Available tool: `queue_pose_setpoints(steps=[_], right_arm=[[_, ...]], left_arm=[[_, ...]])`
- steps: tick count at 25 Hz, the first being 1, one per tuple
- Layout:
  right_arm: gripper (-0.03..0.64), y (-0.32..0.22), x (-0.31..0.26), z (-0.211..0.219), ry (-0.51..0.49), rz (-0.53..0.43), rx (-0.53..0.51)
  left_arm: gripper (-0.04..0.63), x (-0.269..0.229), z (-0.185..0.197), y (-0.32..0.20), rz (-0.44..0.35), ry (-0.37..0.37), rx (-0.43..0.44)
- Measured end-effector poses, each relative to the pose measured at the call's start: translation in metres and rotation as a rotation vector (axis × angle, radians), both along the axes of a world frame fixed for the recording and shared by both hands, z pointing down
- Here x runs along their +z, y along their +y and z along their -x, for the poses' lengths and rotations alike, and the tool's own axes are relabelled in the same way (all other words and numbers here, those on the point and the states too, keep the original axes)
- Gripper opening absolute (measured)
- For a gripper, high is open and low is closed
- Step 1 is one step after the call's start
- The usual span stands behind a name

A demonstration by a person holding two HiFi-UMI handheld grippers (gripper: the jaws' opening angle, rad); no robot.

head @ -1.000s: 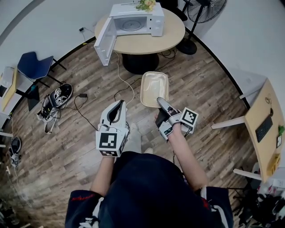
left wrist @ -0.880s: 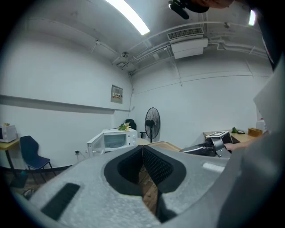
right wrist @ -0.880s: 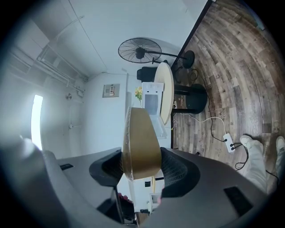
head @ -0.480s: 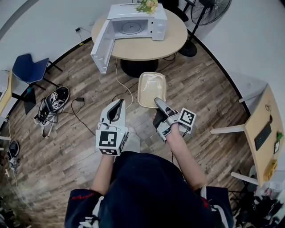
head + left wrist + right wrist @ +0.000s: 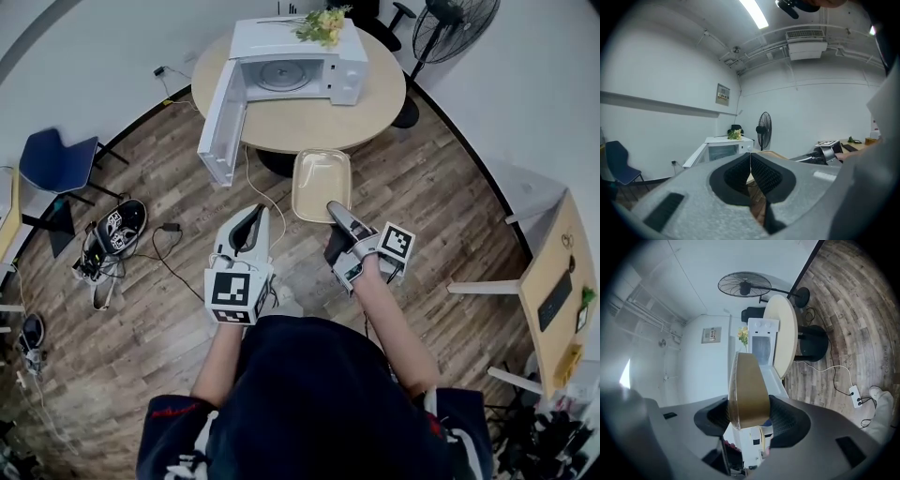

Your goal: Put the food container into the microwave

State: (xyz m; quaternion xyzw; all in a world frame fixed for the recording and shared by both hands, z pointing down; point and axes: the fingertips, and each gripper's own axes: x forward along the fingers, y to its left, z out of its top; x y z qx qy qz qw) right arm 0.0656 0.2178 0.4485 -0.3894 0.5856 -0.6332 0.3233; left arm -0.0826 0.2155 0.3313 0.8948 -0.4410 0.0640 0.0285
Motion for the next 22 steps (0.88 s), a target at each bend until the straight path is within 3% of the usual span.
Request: queue_pose_setpoints(steps=[9,22], right_arm=[[0.227,-0.084,0.005,0.025,0.005,0.013,0.017],[0.228,-0.134,0.03,0.022,-0.002,0.082,0.037]], left_arm=[[0.017,0.009,0.016,-0.083,0.016,0.019,0.045],[0.017,0.028,0.001,-0.138,0.058,0.025,0.091]])
